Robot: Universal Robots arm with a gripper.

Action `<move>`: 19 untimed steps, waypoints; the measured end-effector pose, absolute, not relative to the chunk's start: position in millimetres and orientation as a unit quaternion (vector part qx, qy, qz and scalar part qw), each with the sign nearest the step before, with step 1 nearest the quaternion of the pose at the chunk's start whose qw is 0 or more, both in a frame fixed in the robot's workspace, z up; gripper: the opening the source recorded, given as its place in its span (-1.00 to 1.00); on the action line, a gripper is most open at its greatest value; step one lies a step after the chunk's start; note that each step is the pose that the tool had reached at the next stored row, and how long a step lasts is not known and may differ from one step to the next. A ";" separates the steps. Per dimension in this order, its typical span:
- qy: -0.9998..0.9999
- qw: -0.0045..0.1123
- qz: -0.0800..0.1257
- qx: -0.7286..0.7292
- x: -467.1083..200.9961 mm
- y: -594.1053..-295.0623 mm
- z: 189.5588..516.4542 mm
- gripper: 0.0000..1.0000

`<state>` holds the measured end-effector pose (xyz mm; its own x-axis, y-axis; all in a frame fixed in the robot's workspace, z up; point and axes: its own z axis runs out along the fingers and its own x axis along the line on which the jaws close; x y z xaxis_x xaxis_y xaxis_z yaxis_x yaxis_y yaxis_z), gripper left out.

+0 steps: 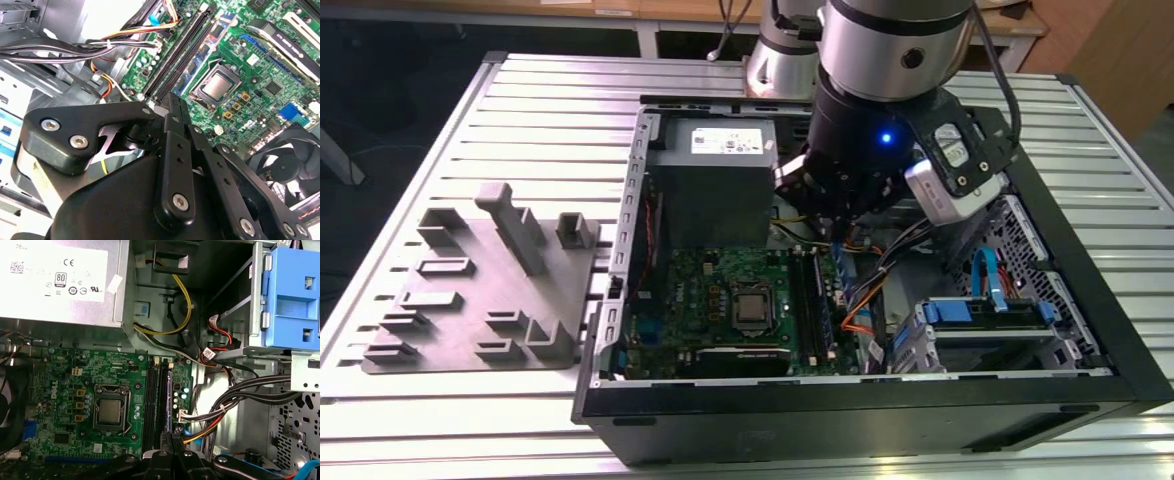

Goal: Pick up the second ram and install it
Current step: 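Insert the second ram into the second slot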

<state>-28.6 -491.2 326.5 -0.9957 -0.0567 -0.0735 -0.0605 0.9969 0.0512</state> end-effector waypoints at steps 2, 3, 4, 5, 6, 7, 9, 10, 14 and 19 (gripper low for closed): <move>0.999 0.036 0.027 -0.029 -28.6 -491.2 325.2 -0.84; 0.999 0.036 0.027 -0.029 -28.6 -491.2 324.6 -0.84; 0.999 0.036 0.027 -0.029 -28.6 -491.2 323.9 -0.84; 0.999 0.036 0.027 -0.029 -28.6 -491.2 323.3 -0.84; 0.999 0.036 0.027 -0.029 -28.6 -491.2 322.6 -0.84; 0.999 0.036 0.027 -0.029 -28.6 -491.2 322.0 -0.84; 0.999 0.036 0.027 -0.029 -28.6 -491.2 320.8 -0.84; 0.999 0.036 0.027 -0.029 -28.6 -491.2 320.3 -0.84; 0.999 0.036 0.027 -0.029 -28.6 -491.2 318.0 -0.84; 0.999 0.036 0.027 -0.029 -28.6 -491.2 315.2 -0.84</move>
<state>-28.6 -491.2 315.2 -0.9957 -0.0567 -0.0736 -0.0605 0.9968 0.0514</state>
